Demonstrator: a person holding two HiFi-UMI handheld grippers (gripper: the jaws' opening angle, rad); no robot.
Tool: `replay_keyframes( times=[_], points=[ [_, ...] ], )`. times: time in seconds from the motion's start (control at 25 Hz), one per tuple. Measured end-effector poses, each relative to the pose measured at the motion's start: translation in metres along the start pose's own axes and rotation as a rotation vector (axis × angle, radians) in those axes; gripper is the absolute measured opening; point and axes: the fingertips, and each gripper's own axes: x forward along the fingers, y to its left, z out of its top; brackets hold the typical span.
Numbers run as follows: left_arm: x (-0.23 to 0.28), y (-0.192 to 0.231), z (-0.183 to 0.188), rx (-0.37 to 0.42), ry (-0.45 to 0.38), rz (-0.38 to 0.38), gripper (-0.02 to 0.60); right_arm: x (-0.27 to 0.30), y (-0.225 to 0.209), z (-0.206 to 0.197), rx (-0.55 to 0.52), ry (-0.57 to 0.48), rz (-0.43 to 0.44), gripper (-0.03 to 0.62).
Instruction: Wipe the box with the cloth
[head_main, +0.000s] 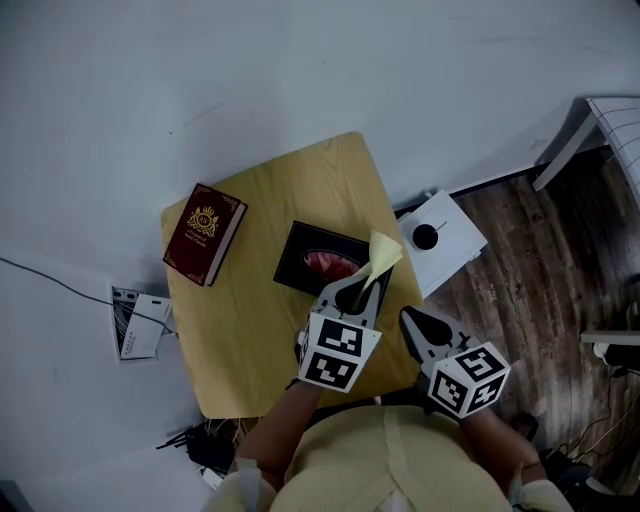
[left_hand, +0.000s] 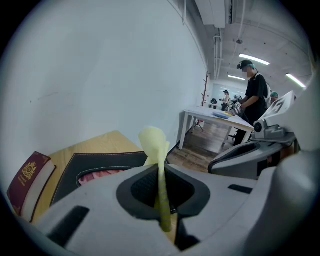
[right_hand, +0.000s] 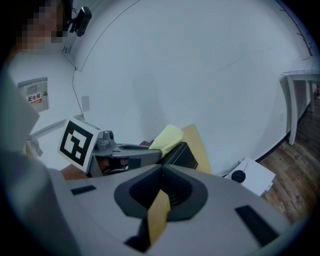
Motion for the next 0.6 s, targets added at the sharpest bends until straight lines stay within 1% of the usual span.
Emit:
replay_keyframes(
  times=[0.2,0.28,0.44,0.6],
  points=[
    [-0.008,-0.020,-0.004,-0.003,-0.027,-0.096,0.029,0.001,0.012,-0.007,0.001,-0.001,-0.019,0.031],
    [-0.014,-0.024,-0.004,-0.001,-0.055,-0.117,0.029,0.002,0.018,-0.006,-0.006,-0.006,-0.022,0.031],
    [-0.036,-0.021,-0.001,-0.009,-0.130,-0.123,0.029,0.004,0.029,-0.004,-0.019,-0.016,-0.033,0.032],
    [-0.061,-0.005,-0.009,-0.030,-0.170,-0.095,0.029,0.007,0.044,-0.006,-0.040,-0.013,-0.028,0.032]
  ],
)
